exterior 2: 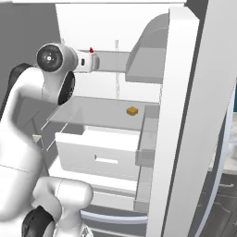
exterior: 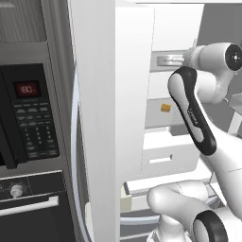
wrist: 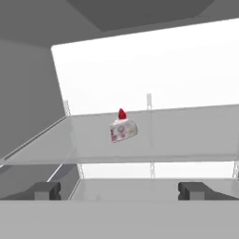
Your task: Take the cakes from the fridge and place them on the empty tray on the dining counter.
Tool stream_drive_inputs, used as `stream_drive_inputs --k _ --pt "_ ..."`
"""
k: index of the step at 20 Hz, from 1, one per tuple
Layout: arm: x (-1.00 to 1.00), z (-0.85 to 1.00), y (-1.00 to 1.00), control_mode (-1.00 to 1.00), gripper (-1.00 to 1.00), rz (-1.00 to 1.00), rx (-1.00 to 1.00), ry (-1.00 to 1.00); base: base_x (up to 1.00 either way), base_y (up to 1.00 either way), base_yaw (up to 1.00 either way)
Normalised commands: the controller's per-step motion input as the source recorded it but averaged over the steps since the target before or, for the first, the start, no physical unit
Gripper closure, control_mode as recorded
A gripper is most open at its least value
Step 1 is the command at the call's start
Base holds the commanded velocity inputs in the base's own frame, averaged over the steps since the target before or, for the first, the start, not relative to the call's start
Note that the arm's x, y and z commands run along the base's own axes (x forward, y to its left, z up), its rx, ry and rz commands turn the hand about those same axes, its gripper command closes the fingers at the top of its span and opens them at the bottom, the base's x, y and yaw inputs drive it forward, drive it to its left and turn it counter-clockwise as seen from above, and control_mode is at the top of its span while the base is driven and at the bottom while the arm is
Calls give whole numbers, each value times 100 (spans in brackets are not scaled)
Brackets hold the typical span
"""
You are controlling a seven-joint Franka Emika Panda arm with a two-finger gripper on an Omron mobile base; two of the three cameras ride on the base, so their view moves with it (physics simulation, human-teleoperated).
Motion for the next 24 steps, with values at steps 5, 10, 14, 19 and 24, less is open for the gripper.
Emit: stream_drive_inputs --k 5,10,14,19,24 --pt "34 0 9 -100 -100 0 0 2 0 0 0" --pt "22 1 10 -100 -100 0 -7 18 0 0 0" --pt "27 5 14 -100 -100 2 -8 13 0 0 0" --pt "27 1 5 -100 -100 1 -2 1 0 0 0" --pt "27 -1 0 -100 -100 0 -2 2 0 0 0"
